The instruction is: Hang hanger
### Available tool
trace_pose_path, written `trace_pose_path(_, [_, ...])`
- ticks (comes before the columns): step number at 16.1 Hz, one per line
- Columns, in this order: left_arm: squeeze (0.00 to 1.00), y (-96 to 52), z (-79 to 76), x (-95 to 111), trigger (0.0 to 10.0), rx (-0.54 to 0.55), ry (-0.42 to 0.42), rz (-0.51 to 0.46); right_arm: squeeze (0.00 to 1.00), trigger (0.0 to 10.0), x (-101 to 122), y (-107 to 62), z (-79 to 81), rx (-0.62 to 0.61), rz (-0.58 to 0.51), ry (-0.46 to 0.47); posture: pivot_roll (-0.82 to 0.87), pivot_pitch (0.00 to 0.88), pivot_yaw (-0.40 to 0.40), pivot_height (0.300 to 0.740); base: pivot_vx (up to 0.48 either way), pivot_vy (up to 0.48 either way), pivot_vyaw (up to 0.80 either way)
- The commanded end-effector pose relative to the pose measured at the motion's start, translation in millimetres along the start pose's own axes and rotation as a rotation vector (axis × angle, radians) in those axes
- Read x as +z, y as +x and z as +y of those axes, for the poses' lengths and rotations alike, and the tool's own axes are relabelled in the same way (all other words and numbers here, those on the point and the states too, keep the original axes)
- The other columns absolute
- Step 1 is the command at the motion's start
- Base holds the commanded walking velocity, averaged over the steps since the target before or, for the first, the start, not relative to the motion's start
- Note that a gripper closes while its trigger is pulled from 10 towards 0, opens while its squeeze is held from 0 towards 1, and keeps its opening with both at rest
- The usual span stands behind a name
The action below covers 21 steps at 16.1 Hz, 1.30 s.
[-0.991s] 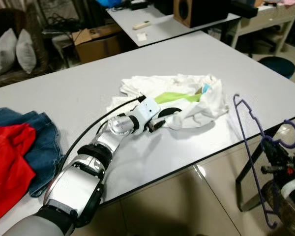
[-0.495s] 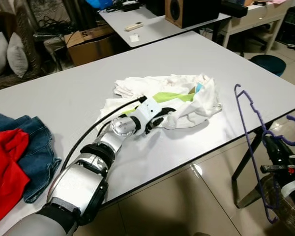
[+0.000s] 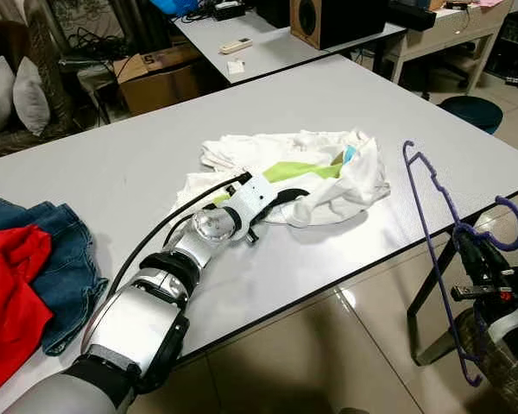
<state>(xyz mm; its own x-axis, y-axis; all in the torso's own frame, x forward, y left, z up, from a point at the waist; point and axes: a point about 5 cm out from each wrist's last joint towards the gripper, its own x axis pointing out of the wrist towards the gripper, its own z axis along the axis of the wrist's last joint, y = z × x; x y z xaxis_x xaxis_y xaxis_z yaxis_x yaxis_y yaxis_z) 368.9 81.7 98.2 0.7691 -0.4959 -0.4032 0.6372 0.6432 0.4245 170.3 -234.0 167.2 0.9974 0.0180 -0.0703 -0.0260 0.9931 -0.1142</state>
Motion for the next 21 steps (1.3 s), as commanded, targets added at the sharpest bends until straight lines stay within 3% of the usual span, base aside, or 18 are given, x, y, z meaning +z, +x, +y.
trace_pose_path(1, [0.0, -2.0, 0.6, -9.9, 0.0, 0.014, 0.012, 0.052, 0.0, 10.0, 4.5, 1.3, 3.5, 0.017, -0.018, -0.007, -0.3, 0.0, 0.151, 0.74, 0.0, 0.0, 0.0])
trace_pose_path(6, [0.0, -5.9, 12.6, -17.0, 0.0, 0.132, 0.029, 0.099, 0.0, 10.0, 6.5, 4.4, 5.5, 0.036, -0.023, -0.013, -0.3, 0.0, 0.14, 0.74, 0.0, 0.0, 0.0])
trace_pose_path(9, [0.0, -8.1, 19.6, -16.1, 0.0, 0.17, 0.001, 0.081, 0.0, 10.0, 6.9, 5.3, 5.3, 0.041, -0.026, -0.012, -0.3, 0.0, 0.134, 0.74, 0.0, 0.0, 0.0])
trace_pose_path(10, [0.0, -8.9, 22.7, -13.2, 0.7, 0.183, -0.064, 0.037, 0.0, 10.0, 6.6, 5.3, 5.2, 0.042, -0.026, -0.012, -0.3, 0.0, 0.133, 0.74, 0.0, 0.0, 0.0])
trace_pose_path(11, [0.0, -9.6, 23.4, -12.9, 6.5, 0.168, -0.129, 0.015, 0.0, 10.0, 6.6, 5.4, 5.2, 0.044, -0.027, -0.011, -0.3, 0.0, 0.133, 0.74, 0.0, 0.0, 0.0])
trace_pose_path(12, [0.82, -11.5, 25.1, -15.9, 10.0, 0.156, -0.188, 0.006, 0.0, 10.0, 6.6, 5.7, 6.0, 0.049, -0.029, -0.006, -0.3, 0.0, 0.137, 0.74, 0.0, 0.0, 0.0])
trace_pose_path(13, [1.0, -15.6, 30.0, -23.9, 10.0, 0.184, -0.191, 0.037, 0.0, 10.0, 6.4, 6.6, 8.0, 0.059, -0.032, 0.001, -0.29, 0.0, 0.138, 0.74, 0.0, 0.0, 0.0])
trace_pose_path(17, [1.0, -18.9, 29.1, -39.0, 10.0, 0.238, -0.081, 0.146, 0.0, 10.0, 7.3, 10.6, 13.3, 0.09, -0.038, 0.005, -0.29, 0.0, 0.133, 0.74, 0.0, 0.0, 0.0])
trace_pose_path(20, [1.0, -15.0, 7.3, -47.7, 10.0, 0.097, -0.099, 0.203, 0.0, 10.0, 8.5, 11.7, 11.9, 0.09, -0.04, 0.001, -0.3, 0.0, 0.139, 0.74, 0.0, 0.0, 0.0])
trace_pose_path(21, [0.0, -14.5, -6.4, -54.5, 10.0, 0.0, -0.166, 0.229, 0.0, 10.0, 9.4, 11.5, 11.2, 0.086, -0.044, 0.001, -0.31, 0.0, 0.147, 0.74, 0.0, 0.0, 0.0])
